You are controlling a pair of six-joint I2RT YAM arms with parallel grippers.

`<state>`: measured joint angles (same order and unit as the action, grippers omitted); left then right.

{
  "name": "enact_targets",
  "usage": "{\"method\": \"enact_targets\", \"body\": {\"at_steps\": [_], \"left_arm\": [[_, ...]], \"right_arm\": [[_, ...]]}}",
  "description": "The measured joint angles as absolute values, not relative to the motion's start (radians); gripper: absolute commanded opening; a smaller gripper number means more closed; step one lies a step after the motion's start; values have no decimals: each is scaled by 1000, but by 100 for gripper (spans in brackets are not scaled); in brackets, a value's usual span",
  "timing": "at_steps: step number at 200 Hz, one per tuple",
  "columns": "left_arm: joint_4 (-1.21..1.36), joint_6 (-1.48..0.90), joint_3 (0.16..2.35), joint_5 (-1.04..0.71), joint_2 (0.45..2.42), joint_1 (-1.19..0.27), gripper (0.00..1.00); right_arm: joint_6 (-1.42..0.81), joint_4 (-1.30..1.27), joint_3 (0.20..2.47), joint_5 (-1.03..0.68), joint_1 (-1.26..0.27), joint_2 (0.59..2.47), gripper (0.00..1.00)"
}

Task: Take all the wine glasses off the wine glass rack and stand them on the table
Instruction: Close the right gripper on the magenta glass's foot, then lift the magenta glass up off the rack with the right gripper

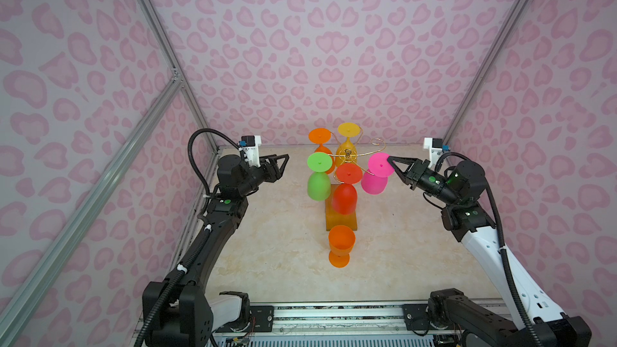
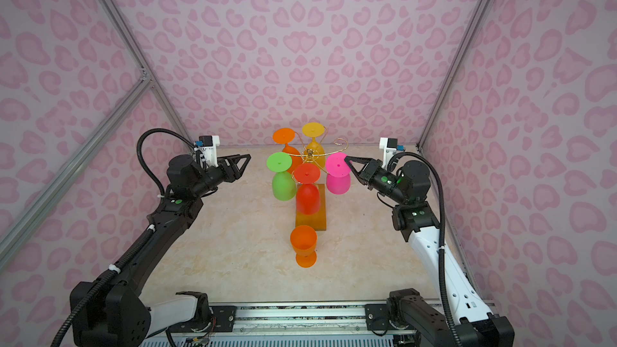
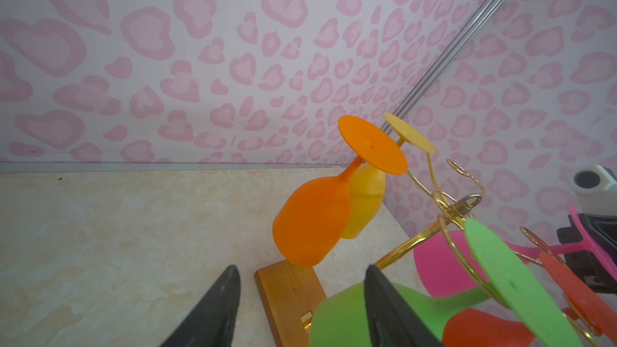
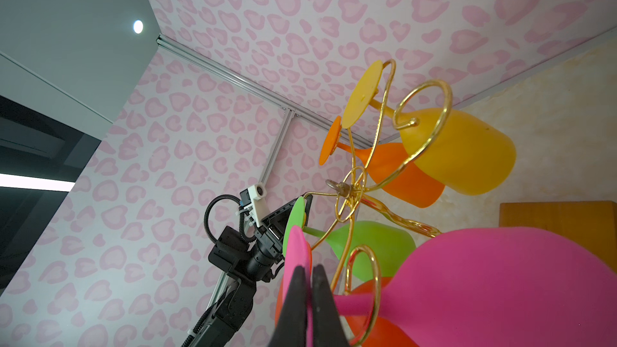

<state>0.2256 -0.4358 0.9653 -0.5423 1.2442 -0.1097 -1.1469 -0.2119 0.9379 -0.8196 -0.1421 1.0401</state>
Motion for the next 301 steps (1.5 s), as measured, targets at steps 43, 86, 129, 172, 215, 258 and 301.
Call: {"method": "enact_targets", "body": {"at_steps": [43,86,129,172,215,258,301], "left_arm": [[226,-436,965,-544,1245,-110,61],[226,-436,965,-550,1247,-109,61],[226,-436,965,-553,1248,-110,61],[233,-436,965,-554,1254,-110,61],[232,-436,965,-561,1258,-110,61],[231,-435,965,-562,1259,-110,61],[231,-433,966,-572,1263,-110,61]], "right_arm": [[-1119,-160,936,-826,-154,1008,0],[-1110,-150,938,-819,-187,1022,0],[-1104,-144,965,-818,-210,1059,0],[-1093,-144,991,-805,-214,1108,0],[-1081,-165,1018,-785,-214,1161,0],[-1082,-179,1019,-778,-193,1182,0],[-1103,-223,1011,-762,-152,1180,0]]}}
